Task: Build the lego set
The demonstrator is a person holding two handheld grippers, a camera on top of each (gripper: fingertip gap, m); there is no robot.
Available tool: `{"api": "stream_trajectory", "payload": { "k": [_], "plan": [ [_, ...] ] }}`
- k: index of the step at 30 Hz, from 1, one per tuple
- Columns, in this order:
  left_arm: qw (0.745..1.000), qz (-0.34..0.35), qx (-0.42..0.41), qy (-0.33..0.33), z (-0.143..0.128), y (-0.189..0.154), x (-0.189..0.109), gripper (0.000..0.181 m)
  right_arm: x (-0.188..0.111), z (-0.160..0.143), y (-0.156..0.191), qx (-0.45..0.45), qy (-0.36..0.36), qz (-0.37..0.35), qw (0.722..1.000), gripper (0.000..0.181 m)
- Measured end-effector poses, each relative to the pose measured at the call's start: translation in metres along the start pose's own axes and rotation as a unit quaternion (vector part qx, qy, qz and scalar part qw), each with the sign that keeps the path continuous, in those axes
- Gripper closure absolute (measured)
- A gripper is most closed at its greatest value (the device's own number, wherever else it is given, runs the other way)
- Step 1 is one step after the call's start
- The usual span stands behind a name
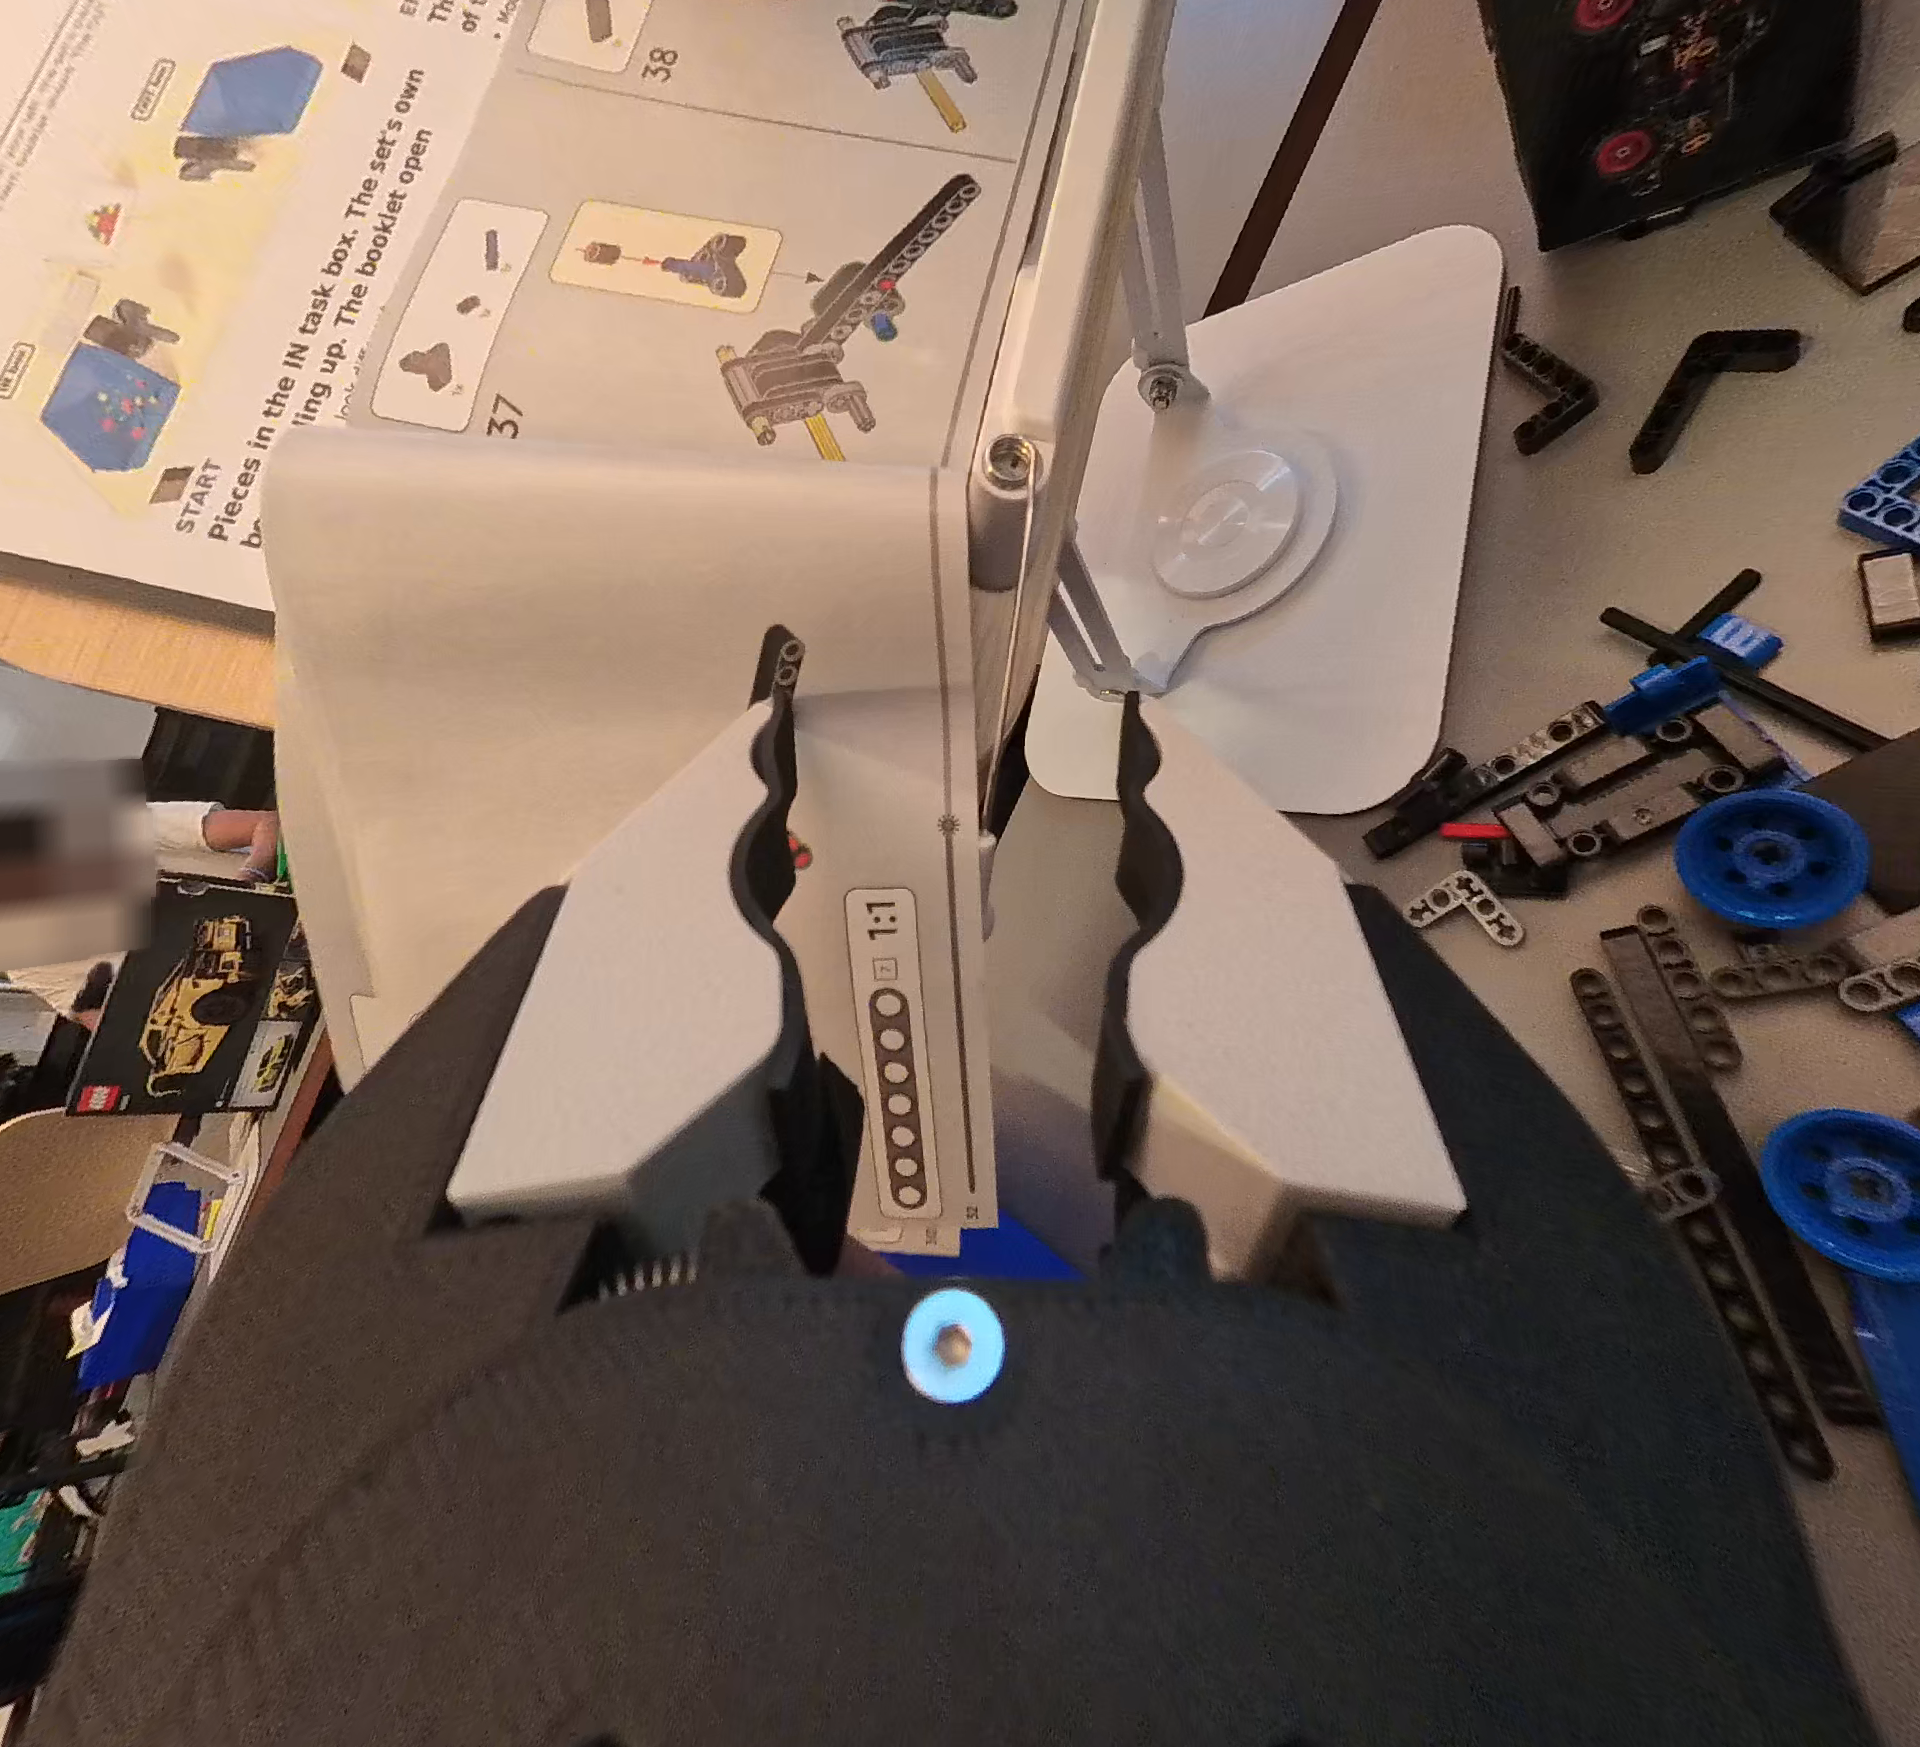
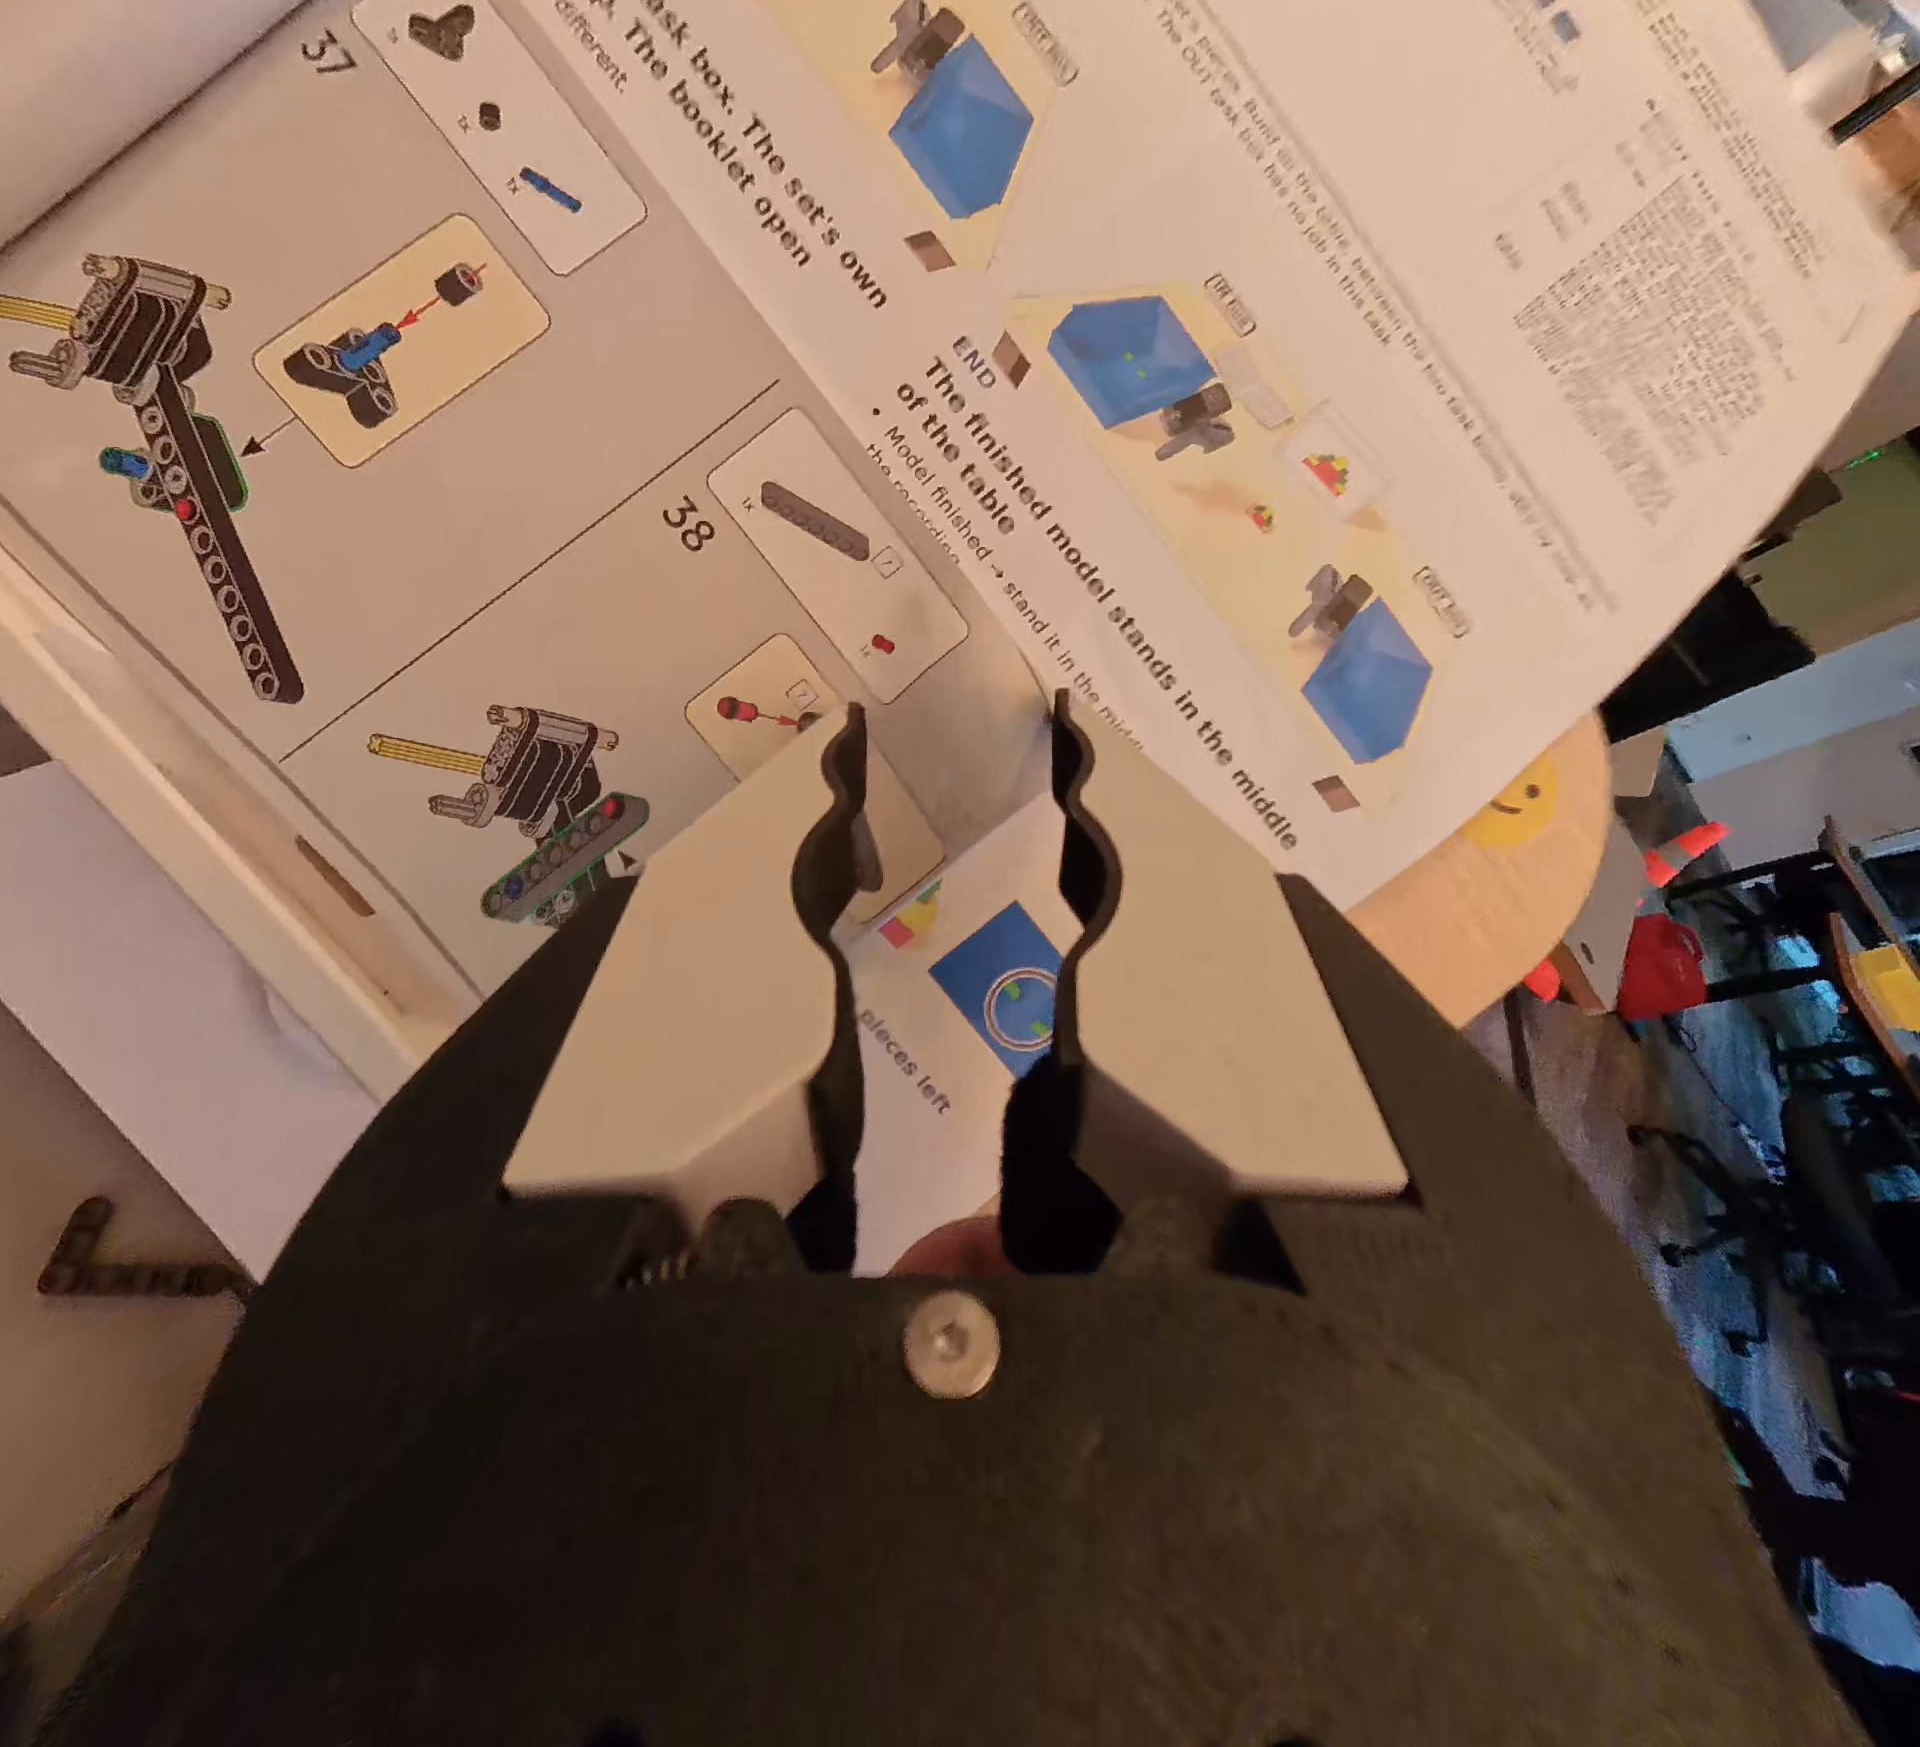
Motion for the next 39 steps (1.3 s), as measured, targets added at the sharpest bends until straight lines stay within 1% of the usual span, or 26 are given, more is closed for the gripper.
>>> {"api": "stream_trajectory", "payload": {
  "k": [2, 3, 4, 7, 9, 11, 13, 15, 18, 20, 22, 24, 26, 28, 31, 33, 34, 36, 37, 39],
  "plan": [
    [1.000, 0.001, 0.001, 0.001, 0.000, 0.000, 0.001, 0.120, 0.004, -0.001, 0.000, 0.009, 0.003, 0.012, 1.000, 0.146],
    [1.000, 0.001, 0.001, 0.001, 0.000, 0.000, 0.000, 0.120, 0.004, -0.001, -0.001, 0.009, 0.004, 0.015, 1.000, 0.148],
    [1.000, 0.001, 0.001, 0.002, 0.000, 0.000, 0.000, 0.120, 0.004, -0.001, -0.002, 0.005, 0.005, 0.009, 1.000, 0.152],
    [1.000, 0.001, 0.004, 0.002, 0.000, -0.001, 0.000, 0.120, -0.002, 0.003, -0.003, -0.027, -0.006, -0.024, 0.999, 0.176],
    [1.000, -0.002, 0.002, 0.001, 0.000, 0.000, 0.000, 0.120, -0.006, 0.004, 0.000, -0.044, -0.008, -0.029, 0.999, 0.181],
    [1.000, -0.002, 0.001, 0.001, 0.000, 0.000, -0.001, 0.121, -0.008, 0.004, 0.004, -0.065, 0.004, -0.031, 0.997, 0.181],
    [1.000, -0.005, -0.003, 0.001, 0.001, 0.001, -0.002, 0.121, -0.013, 0.008, 0.008, -0.054, 0.006, -0.006, 0.998, 0.181],
    [1.000, -0.007, -0.012, -0.009, 0.002, 0.003, -0.006, 0.122, -0.022, 0.015, 0.011, -0.043, -0.014, 0.020, 0.999, 0.181],
    [0.998, 0.004, -0.048, -0.031, 0.004, 0.010, -0.015, 0.123, -0.039, 0.031, 0.020, 0.012, -0.049, 0.110, 0.993, 0.181],
    [0.996, 0.008, -0.072, -0.057, 0.010, 0.015, -0.024, 0.123, -0.050, 0.047, 0.029, 0.049, -0.079, 0.177, 0.980, 0.181],
    [0.991, -0.010, -0.105, -0.084, 0.017, 0.019, -0.034, 0.121, -0.059, 0.066, 0.040, 0.076, -0.102, 0.233, 0.964, 0.181],
    [0.983, -0.034, -0.138, -0.116, 0.024, 0.021, -0.044, 0.117, -0.064, 0.087, 0.055, 0.091, -0.124, 0.286, 0.946, 0.181],
    [0.970, -0.056, -0.179, -0.153, 0.028, 0.027, -0.057, 0.115, -0.066, 0.109, 0.073, 0.093, -0.140, 0.322, 0.932, 0.181],
    [0.954, -0.078, -0.220, -0.188, 0.027, 0.034, -0.069, 0.110, -0.068, 0.130, 0.092, 0.091, -0.151, 0.361, 0.916, 0.181],
    [0.932, -0.118, -0.262, -0.221, 0.021, 0.041, -0.082, 0.108, -0.064, 0.157, 0.113, 0.097, -0.162, 0.390, 0.901, 0.181],
    [0.913, -0.163, -0.287, -0.241, 0.015, 0.041, -0.087, 0.111, -0.055, 0.169, 0.122, 0.103, -0.155, 0.386, 0.903, 0.181],
    [0.904, -0.172, -0.301, -0.249, 0.011, 0.042, -0.088, 0.112, -0.051, 0.173, 0.126, 0.105, -0.154, 0.385, 0.904, 0.181],
    [0.887, -0.191, -0.324, -0.268, 0.001, 0.044, -0.092, 0.122, -0.042, 0.177, 0.134, 0.111, -0.144, 0.386, 0.904, 0.181],
    [0.877, -0.205, -0.335, -0.276, -0.004, 0.045, -0.093, 0.122, -0.038, 0.179, 0.137, 0.110, -0.141, 0.380, 0.907, 0.181],
    [0.857, -0.234, -0.354, -0.293, -0.014, 0.047, -0.099, 0.116, -0.033, 0.182, 0.141, 0.117, -0.141, 0.363, 0.914, 0.181]
  ]
}}
Point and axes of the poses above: each gripper's, where its closed fingertips meet, x out along the fingers, z out of its top, y = z × x across the jaws, the point moved 8 cm from there along -x, back along the fingers, and after that the axes turned 9 degrees about y, right-handed, at the moved point
